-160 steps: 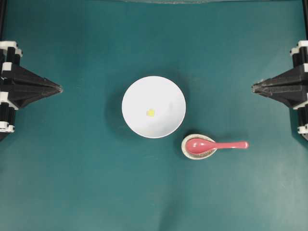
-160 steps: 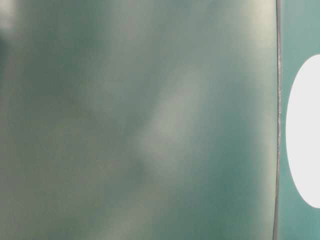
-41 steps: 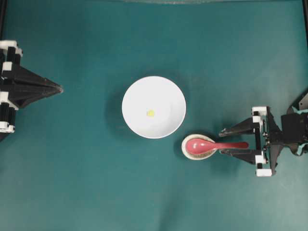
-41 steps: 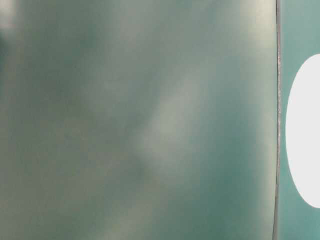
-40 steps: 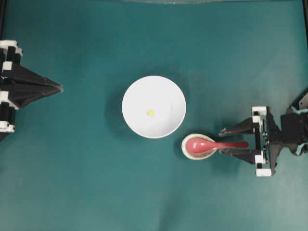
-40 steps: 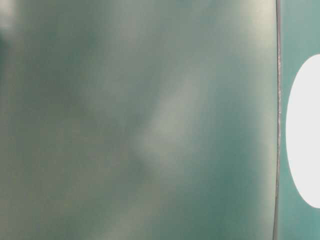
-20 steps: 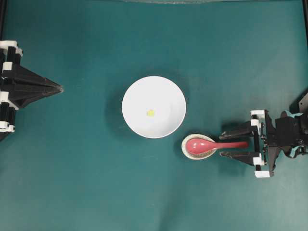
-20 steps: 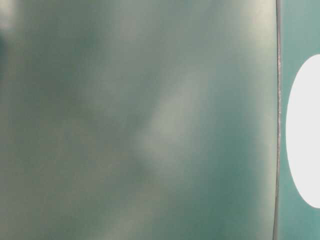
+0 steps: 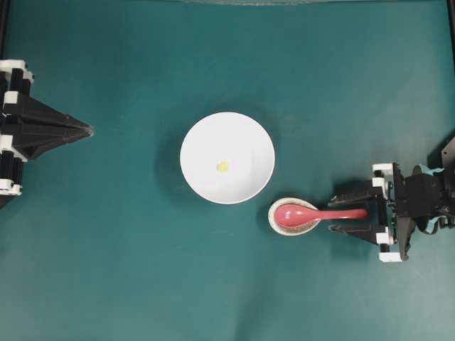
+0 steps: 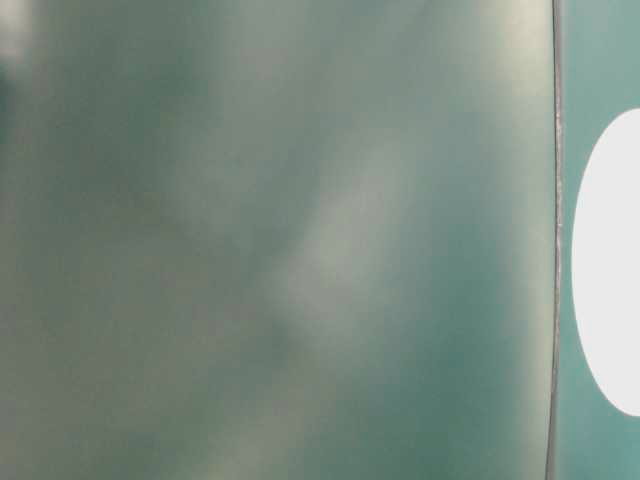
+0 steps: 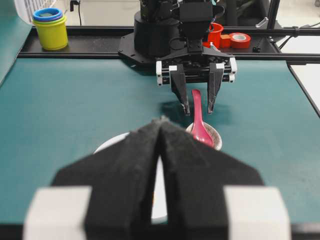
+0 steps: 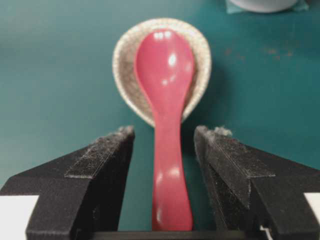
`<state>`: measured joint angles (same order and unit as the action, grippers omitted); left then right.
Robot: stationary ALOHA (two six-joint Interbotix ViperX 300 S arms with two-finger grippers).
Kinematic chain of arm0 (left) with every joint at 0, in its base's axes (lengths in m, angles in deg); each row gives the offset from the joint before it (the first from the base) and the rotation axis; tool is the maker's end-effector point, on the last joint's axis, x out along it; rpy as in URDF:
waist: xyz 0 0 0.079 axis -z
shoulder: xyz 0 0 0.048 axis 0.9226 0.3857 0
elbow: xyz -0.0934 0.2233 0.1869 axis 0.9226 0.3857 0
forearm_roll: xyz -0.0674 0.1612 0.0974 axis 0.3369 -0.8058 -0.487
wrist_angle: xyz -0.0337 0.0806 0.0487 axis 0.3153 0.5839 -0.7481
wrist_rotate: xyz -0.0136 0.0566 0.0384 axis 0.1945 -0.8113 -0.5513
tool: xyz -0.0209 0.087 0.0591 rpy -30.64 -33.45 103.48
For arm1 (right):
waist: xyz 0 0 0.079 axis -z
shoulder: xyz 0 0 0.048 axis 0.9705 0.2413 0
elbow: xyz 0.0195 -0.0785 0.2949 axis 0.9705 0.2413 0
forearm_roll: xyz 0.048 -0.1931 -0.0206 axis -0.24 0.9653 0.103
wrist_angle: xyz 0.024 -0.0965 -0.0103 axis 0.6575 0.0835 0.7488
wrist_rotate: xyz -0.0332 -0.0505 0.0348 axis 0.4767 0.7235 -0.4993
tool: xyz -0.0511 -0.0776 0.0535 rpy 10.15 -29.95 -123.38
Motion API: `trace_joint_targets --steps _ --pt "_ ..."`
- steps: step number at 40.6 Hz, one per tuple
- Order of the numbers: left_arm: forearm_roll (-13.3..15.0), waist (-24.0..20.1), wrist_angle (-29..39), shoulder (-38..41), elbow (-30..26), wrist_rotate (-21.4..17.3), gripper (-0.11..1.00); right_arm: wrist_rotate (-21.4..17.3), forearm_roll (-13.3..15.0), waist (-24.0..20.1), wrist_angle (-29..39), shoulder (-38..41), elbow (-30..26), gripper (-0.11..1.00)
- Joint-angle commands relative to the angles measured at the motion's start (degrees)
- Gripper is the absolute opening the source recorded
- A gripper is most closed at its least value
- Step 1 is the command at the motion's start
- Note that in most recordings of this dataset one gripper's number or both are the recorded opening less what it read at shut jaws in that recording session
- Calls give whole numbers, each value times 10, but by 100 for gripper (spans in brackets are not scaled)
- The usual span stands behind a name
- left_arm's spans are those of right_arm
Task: Scoop the yellow hexagonal prism block from the bowl with a spoon using the right arm.
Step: 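Close the right gripper on the pink spoon handle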
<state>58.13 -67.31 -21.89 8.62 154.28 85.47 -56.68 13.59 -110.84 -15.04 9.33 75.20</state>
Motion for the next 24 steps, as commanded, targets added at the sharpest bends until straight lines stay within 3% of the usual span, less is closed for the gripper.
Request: trace_joint_targets --steps 1,24 --pt "-2 1 -5 4 -14 0 0 0 0 -2 -2 -4 -1 58" --pt "-2 1 -5 4 -13 -1 0 3 1 -2 -4 -4 -4 56"
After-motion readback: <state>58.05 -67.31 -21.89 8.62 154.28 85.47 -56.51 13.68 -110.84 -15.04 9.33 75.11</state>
